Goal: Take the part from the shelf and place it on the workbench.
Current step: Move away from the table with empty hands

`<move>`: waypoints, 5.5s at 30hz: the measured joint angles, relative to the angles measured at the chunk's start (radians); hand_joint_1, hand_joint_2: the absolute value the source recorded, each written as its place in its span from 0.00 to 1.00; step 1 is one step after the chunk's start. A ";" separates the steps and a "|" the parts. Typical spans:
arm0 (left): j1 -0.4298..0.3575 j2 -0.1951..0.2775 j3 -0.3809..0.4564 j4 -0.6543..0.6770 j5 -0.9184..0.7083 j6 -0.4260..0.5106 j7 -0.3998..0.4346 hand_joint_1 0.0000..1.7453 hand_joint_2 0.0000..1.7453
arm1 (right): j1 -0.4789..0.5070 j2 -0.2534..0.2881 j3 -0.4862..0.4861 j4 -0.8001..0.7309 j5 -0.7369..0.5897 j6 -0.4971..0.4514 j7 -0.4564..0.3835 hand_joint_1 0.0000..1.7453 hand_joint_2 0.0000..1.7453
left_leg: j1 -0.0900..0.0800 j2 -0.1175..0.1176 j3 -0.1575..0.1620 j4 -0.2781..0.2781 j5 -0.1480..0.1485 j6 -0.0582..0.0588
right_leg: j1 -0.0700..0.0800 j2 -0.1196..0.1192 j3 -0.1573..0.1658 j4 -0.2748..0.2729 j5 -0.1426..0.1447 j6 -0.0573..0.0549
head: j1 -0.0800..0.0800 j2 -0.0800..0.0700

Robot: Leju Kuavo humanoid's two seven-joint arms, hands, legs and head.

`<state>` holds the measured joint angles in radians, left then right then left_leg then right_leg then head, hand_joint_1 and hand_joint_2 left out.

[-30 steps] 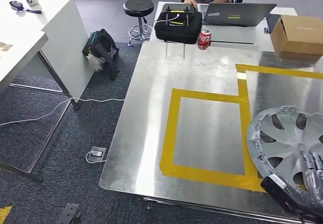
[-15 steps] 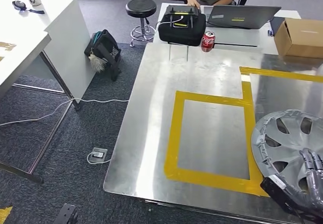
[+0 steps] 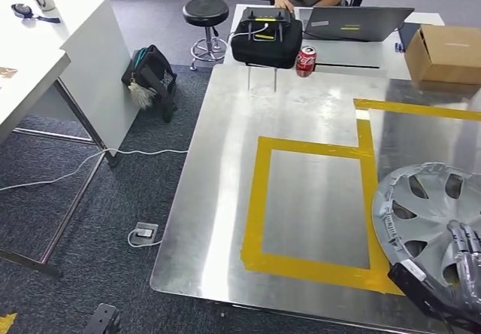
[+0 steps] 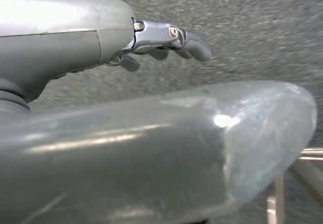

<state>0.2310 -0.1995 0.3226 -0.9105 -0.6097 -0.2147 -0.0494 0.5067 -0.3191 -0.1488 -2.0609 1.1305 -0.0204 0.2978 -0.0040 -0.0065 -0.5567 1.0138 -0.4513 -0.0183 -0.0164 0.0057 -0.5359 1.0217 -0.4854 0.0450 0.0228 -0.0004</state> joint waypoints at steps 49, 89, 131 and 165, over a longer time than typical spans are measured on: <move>0.065 -0.092 0.173 -0.159 -0.007 -0.126 -0.113 0.00 0.00 | 0.228 0.255 0.209 -0.143 -0.235 -0.538 -0.238 0.00 0.00 | -0.005 -0.071 -0.059 -0.042 0.094 0.007 | 0.018 0.035 0.113 -0.071 -0.048 -0.024 | 0.009 0.000; 0.101 -0.087 0.109 -0.258 0.176 -0.062 -0.126 0.00 0.00 | 0.099 0.514 -0.096 0.395 -0.687 -0.144 -0.349 0.00 0.00 | 0.030 0.034 -0.010 0.156 -0.031 -0.050 | 0.026 -0.101 -0.019 -0.051 0.045 -0.035 | -0.004 0.000; 0.190 0.065 -0.194 -0.245 0.466 0.159 -0.008 0.00 0.00 | -0.081 0.616 -0.266 0.689 -0.442 -0.108 -0.386 0.00 0.00 | 0.000 -0.005 0.052 -0.077 0.009 0.038 | 0.012 -0.009 -0.108 0.243 -0.120 0.006 | 0.003 0.000; 0.203 0.119 -0.300 -0.247 0.539 0.209 -0.003 0.00 0.00 | -0.068 0.542 -0.133 0.707 -0.480 -0.170 -0.352 0.00 0.00 | 0.004 -0.050 0.084 -0.092 0.000 0.029 | 0.012 0.022 -0.027 0.089 -0.016 -0.002 | -0.011 -0.001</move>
<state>0.4342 -0.0801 0.0228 -1.1570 -0.0708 -0.0053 -0.0523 0.4385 0.2226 -0.2818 -1.3542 0.6505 -0.1900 -0.0546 0.0002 -0.0569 -0.4726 0.9218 -0.4511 0.0108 -0.0048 0.0275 -0.5633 1.1103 -0.5018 0.0426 0.0122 -0.0011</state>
